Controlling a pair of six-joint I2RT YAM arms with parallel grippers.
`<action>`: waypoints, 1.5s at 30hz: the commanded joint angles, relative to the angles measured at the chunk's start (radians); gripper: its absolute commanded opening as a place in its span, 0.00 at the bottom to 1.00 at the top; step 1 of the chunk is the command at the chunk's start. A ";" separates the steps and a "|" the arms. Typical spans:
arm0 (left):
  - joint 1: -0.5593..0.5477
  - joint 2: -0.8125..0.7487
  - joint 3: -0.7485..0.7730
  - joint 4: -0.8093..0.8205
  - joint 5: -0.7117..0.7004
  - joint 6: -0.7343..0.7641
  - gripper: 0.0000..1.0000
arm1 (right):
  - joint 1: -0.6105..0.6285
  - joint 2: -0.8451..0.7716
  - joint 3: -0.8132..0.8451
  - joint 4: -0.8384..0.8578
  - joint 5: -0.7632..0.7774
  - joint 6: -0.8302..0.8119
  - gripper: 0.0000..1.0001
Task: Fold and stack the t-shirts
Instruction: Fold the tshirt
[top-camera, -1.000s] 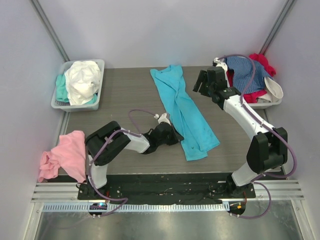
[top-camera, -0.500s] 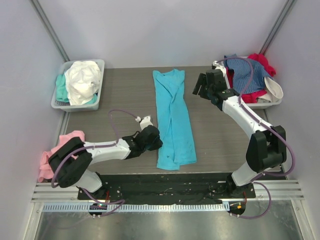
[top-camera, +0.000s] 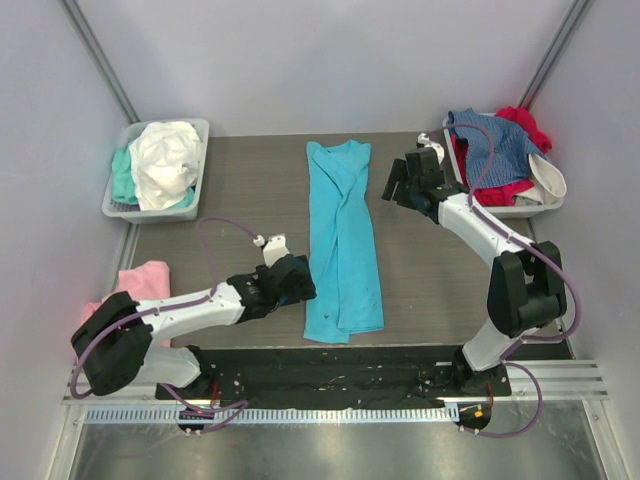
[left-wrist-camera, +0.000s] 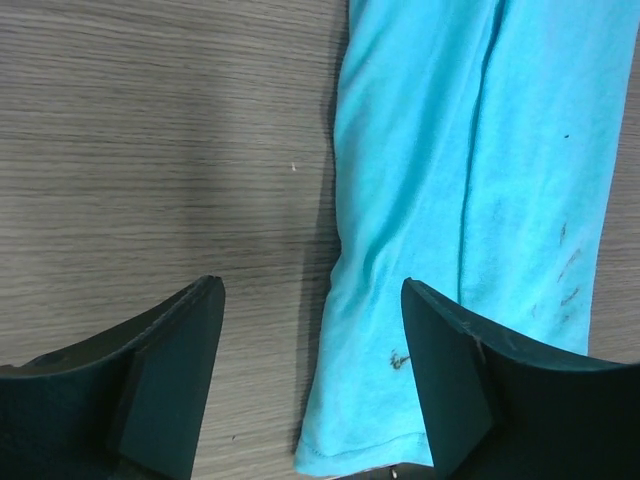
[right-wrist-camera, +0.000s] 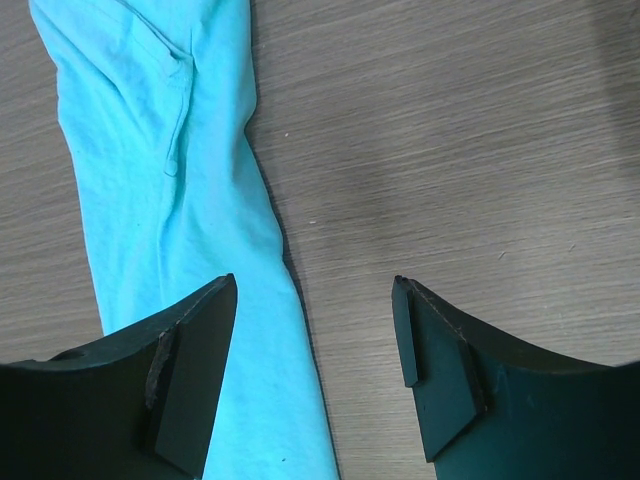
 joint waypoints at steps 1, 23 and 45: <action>0.001 -0.079 0.017 -0.077 -0.080 0.009 0.77 | 0.013 0.044 0.055 0.012 -0.020 -0.011 0.72; 0.003 -0.125 0.020 -0.096 -0.090 0.012 0.76 | 0.030 0.472 0.498 -0.039 -0.051 -0.092 0.68; 0.003 -0.102 0.009 -0.062 -0.062 0.003 0.75 | 0.031 0.626 0.721 -0.002 -0.258 -0.181 0.62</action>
